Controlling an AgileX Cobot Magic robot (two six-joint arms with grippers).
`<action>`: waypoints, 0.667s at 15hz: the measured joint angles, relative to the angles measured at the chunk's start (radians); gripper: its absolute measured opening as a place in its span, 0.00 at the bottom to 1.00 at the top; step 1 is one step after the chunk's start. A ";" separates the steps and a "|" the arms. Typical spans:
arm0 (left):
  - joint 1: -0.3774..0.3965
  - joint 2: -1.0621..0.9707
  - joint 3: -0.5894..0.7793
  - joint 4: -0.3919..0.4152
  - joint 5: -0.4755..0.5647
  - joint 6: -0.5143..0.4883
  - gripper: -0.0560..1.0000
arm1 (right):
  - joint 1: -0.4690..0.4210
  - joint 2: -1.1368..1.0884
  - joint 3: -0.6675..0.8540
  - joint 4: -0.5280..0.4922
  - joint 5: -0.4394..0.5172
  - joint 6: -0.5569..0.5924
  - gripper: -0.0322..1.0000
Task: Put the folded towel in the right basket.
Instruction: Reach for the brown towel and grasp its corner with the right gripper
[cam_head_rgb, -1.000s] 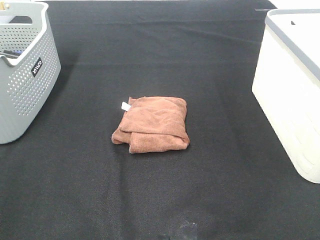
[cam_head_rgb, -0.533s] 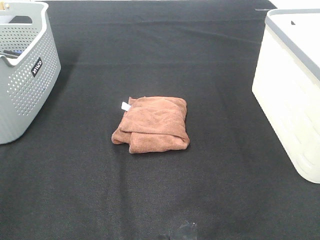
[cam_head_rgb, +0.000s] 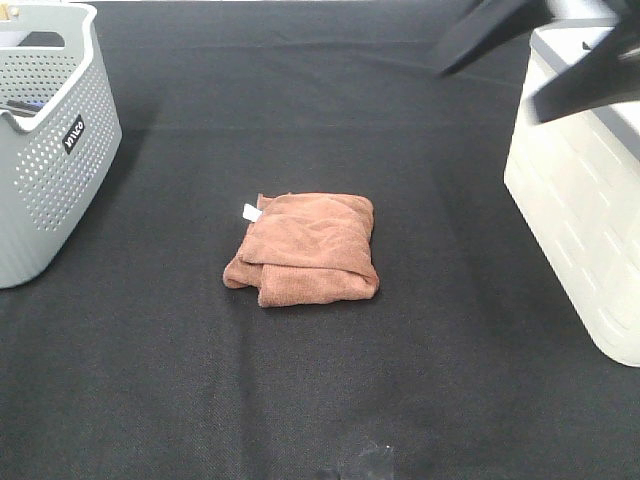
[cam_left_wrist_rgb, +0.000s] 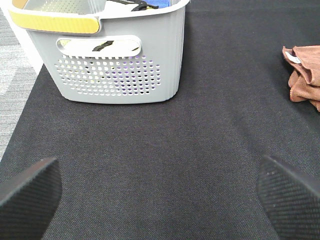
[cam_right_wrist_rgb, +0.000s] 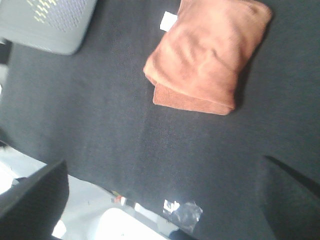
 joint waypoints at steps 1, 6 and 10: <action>0.000 0.000 0.000 0.000 0.000 0.000 0.99 | 0.043 0.065 -0.022 -0.013 -0.025 0.017 0.97; 0.000 0.000 0.000 0.000 0.000 0.000 0.99 | 0.072 0.346 -0.052 -0.007 -0.150 0.031 0.97; 0.000 0.000 0.000 0.000 0.000 0.000 0.99 | 0.072 0.459 -0.053 -0.005 -0.271 0.031 0.97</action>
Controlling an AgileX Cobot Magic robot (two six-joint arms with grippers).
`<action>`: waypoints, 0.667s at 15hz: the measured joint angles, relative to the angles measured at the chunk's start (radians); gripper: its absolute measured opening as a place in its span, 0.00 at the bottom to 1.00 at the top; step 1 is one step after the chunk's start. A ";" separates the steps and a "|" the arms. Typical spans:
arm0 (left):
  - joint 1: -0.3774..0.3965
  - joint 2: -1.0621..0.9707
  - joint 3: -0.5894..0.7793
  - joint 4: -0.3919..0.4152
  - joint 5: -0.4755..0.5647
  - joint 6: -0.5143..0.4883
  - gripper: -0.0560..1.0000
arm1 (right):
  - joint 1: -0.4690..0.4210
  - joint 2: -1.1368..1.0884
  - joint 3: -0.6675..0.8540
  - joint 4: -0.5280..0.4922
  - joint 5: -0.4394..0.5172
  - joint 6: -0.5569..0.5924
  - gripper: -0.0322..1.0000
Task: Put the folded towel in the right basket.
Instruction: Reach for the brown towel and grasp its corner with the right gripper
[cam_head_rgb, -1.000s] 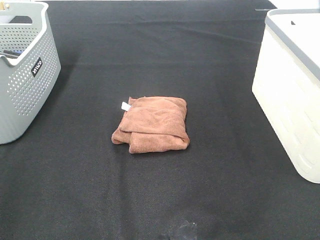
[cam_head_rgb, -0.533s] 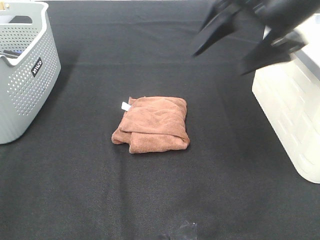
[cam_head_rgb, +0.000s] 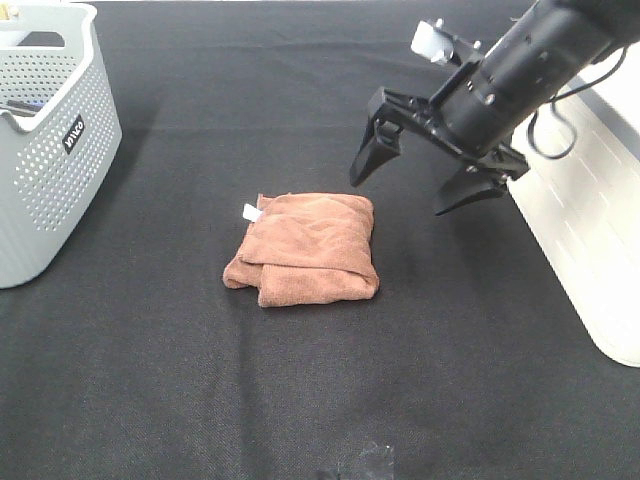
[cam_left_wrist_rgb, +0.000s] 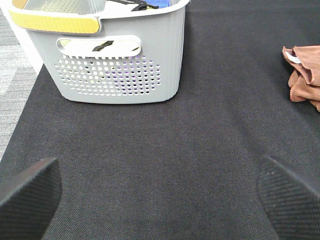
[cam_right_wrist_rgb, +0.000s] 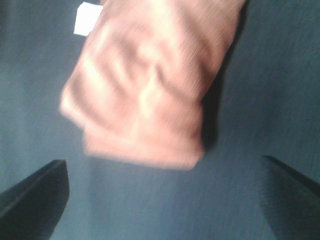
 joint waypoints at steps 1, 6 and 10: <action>0.000 0.000 0.000 0.000 0.000 0.000 0.99 | 0.000 0.019 0.000 0.003 -0.015 0.000 0.97; 0.000 0.000 0.000 0.000 0.000 0.000 0.99 | 0.000 0.135 -0.002 0.011 -0.143 -0.004 0.97; 0.000 0.000 0.000 0.000 0.000 0.000 0.99 | 0.000 0.234 -0.002 0.029 -0.158 -0.034 0.97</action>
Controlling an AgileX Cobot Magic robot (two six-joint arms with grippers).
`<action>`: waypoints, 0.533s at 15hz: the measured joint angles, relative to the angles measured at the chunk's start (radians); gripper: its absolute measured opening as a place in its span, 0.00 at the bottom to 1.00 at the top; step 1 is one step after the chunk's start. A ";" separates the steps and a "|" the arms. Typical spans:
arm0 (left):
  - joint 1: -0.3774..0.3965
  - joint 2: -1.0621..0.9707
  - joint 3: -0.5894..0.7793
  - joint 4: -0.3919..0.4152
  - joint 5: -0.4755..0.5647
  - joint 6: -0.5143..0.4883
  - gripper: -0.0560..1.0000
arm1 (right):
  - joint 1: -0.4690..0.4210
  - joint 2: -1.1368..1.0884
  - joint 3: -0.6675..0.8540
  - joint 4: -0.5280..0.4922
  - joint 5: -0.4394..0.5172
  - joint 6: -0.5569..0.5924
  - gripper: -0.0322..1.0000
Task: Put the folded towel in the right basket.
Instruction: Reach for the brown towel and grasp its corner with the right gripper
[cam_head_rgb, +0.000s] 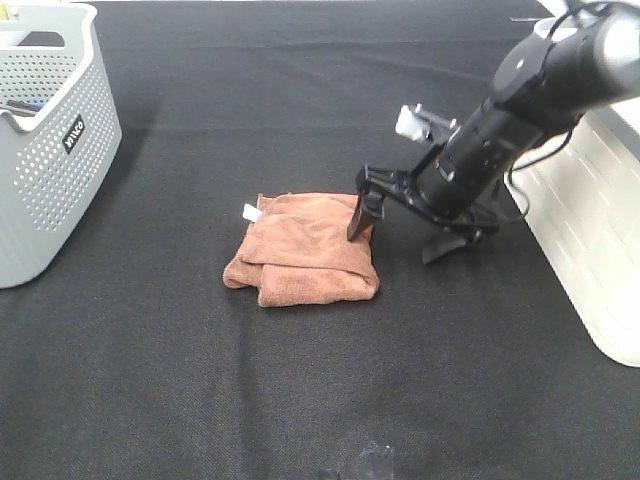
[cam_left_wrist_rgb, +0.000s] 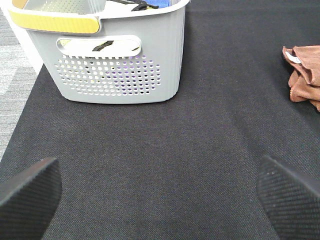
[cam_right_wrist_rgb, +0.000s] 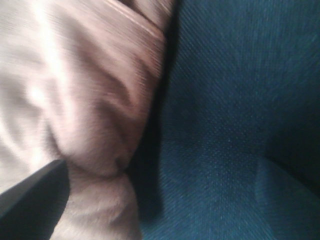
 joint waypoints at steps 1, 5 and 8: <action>0.000 0.000 0.000 0.000 0.000 0.000 0.99 | 0.000 0.005 -0.002 0.009 -0.003 0.000 0.96; 0.000 0.000 0.000 0.000 0.000 0.000 0.99 | 0.000 0.010 -0.005 0.018 -0.002 0.001 0.96; 0.000 0.000 0.000 0.000 0.000 0.000 0.99 | 0.000 0.015 -0.005 0.039 -0.002 0.001 0.96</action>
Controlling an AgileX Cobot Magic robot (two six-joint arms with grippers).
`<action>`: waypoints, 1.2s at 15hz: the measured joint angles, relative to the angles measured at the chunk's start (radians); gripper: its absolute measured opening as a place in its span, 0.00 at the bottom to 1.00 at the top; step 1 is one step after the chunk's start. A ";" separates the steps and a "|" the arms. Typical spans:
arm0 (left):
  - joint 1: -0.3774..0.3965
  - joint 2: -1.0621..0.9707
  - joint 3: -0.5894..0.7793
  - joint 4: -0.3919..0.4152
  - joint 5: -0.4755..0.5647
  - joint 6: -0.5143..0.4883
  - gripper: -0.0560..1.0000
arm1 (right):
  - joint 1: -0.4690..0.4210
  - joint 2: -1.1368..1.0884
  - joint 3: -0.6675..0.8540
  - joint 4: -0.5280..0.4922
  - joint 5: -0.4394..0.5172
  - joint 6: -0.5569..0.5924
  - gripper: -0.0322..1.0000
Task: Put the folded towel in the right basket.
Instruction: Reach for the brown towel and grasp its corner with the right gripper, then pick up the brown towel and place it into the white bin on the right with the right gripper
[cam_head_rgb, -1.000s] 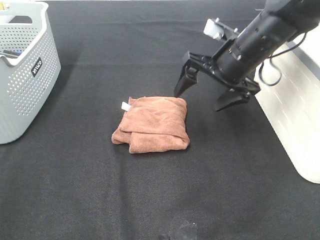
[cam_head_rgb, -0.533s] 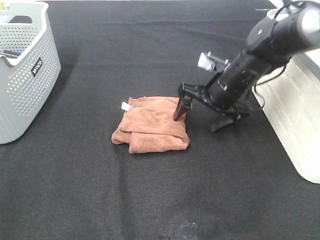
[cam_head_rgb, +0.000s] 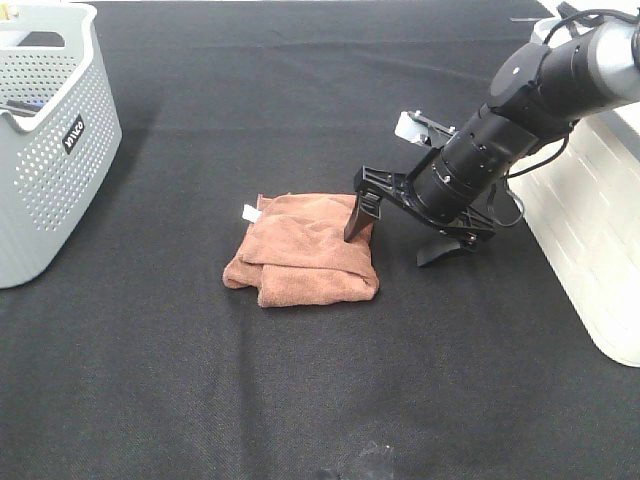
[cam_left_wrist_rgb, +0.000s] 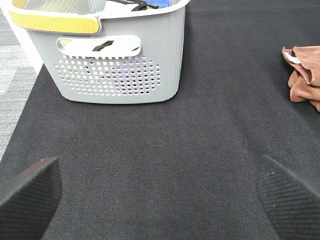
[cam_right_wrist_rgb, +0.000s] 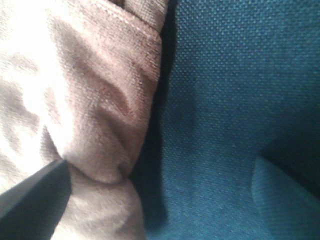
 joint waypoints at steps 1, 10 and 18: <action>0.000 0.000 0.000 0.000 0.000 -0.003 0.99 | 0.000 0.013 -0.006 0.019 0.006 0.000 0.96; 0.000 0.000 0.000 0.000 0.000 -0.003 0.99 | 0.170 0.101 -0.031 0.413 -0.055 -0.163 0.94; 0.000 0.000 0.000 0.000 0.000 -0.003 0.99 | 0.174 0.129 -0.024 0.429 -0.083 -0.158 0.16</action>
